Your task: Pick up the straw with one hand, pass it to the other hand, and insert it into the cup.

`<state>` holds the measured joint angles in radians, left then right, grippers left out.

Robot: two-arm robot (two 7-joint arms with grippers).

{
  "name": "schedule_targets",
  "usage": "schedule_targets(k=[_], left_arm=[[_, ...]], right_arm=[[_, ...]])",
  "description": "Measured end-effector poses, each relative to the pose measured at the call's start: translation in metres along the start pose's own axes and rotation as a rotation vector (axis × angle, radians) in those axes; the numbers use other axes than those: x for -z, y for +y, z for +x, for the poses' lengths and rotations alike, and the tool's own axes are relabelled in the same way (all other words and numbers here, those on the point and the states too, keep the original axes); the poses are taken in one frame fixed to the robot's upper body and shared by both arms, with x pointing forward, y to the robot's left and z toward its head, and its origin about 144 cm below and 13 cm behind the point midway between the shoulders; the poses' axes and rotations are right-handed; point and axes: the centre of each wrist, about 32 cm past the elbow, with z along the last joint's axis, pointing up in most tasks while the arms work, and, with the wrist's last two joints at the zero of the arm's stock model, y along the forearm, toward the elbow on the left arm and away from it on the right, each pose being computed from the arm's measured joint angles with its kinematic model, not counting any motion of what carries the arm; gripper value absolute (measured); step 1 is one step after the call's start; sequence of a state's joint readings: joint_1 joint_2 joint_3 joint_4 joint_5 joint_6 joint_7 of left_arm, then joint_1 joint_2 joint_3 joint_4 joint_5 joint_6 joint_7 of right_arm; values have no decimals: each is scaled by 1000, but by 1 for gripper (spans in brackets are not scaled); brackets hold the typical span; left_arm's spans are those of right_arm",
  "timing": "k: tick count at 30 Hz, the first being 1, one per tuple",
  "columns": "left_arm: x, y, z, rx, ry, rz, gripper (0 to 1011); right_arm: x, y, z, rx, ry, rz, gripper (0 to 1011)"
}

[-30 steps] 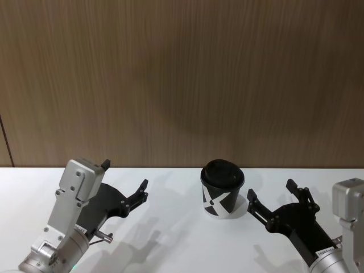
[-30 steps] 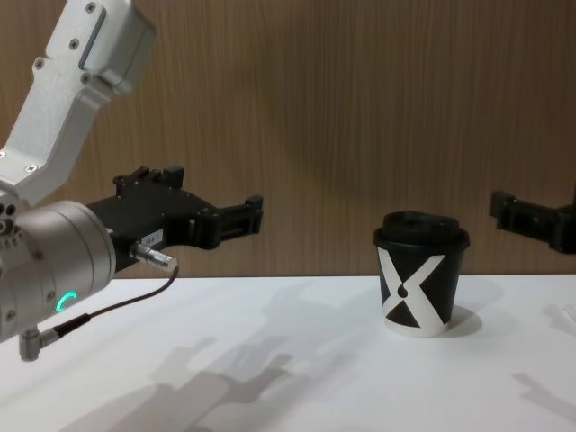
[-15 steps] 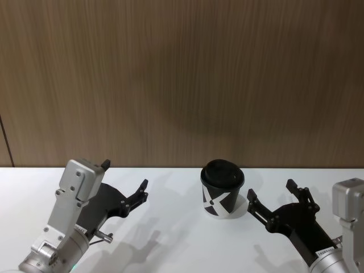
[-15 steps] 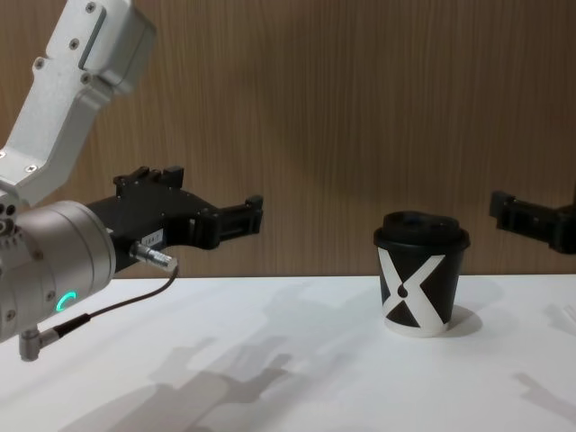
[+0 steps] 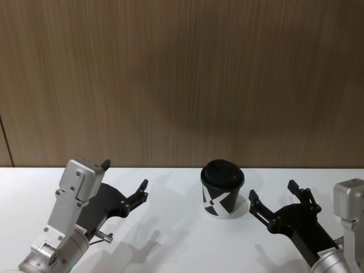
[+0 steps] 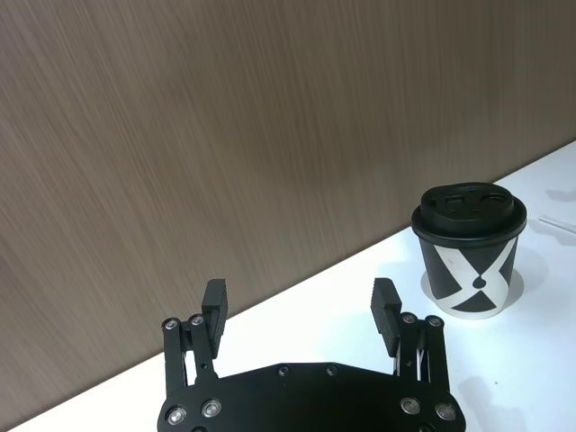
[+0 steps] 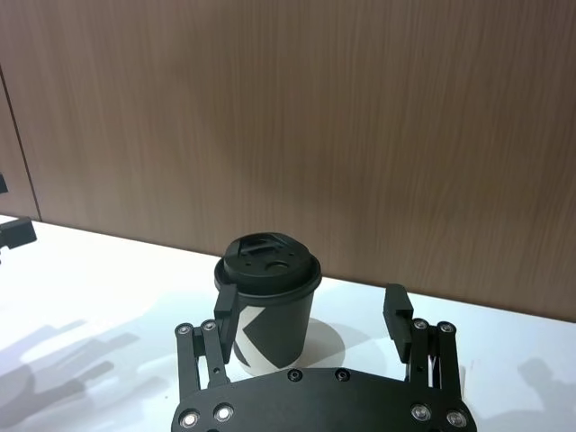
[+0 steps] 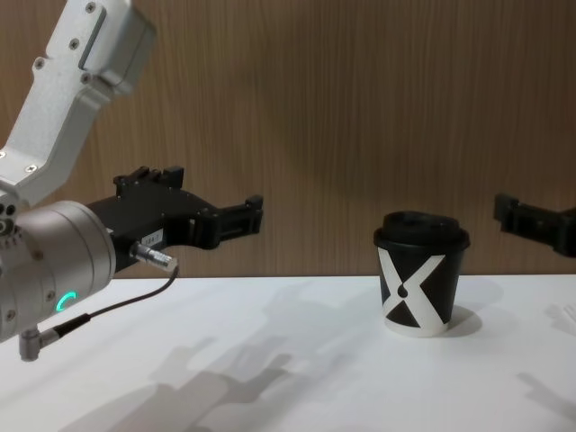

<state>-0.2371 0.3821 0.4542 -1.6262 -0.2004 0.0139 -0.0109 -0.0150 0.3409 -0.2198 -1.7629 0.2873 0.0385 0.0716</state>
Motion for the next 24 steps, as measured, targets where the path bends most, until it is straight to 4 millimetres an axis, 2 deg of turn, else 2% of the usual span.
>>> schedule_targets(k=[24], left_arm=[[0, 0, 0, 0, 0, 0, 1003]], right_arm=[[-3, -18, 9, 35, -37, -121, 1001]])
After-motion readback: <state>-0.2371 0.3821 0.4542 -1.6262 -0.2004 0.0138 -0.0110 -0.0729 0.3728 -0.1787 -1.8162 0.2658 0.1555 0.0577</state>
